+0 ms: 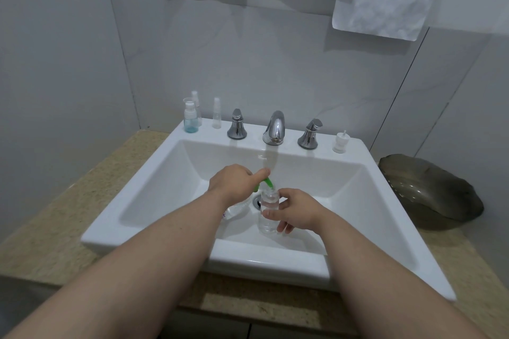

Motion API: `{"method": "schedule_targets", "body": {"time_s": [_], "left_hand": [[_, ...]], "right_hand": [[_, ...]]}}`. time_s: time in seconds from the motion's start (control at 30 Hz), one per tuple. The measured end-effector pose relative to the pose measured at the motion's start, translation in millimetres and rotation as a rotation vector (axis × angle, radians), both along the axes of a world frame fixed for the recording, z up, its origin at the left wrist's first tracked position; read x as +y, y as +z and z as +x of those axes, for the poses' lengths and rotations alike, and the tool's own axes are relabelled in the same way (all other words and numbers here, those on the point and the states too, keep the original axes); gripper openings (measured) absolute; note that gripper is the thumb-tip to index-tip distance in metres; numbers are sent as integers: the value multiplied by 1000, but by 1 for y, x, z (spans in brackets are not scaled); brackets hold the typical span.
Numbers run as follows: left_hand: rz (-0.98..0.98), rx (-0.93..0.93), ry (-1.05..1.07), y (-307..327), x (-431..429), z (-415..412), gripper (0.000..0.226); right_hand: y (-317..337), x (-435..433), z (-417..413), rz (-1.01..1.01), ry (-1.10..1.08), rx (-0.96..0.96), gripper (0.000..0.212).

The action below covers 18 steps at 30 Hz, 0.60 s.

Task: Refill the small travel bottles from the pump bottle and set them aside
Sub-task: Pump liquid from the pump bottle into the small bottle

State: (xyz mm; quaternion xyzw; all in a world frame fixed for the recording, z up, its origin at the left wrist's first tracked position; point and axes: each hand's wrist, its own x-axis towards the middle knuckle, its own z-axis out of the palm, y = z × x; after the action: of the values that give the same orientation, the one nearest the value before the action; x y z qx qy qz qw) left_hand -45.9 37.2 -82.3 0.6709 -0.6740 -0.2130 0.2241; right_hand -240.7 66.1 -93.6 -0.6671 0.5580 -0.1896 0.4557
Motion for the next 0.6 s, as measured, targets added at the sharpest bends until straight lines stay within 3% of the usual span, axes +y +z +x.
{"method": "schedule_targets", "body": {"time_s": [0.6], "left_hand": [[-11, 30, 29, 1, 1, -3, 57]], "right_hand": [[-1, -1, 0, 9, 11, 19, 30]]}}
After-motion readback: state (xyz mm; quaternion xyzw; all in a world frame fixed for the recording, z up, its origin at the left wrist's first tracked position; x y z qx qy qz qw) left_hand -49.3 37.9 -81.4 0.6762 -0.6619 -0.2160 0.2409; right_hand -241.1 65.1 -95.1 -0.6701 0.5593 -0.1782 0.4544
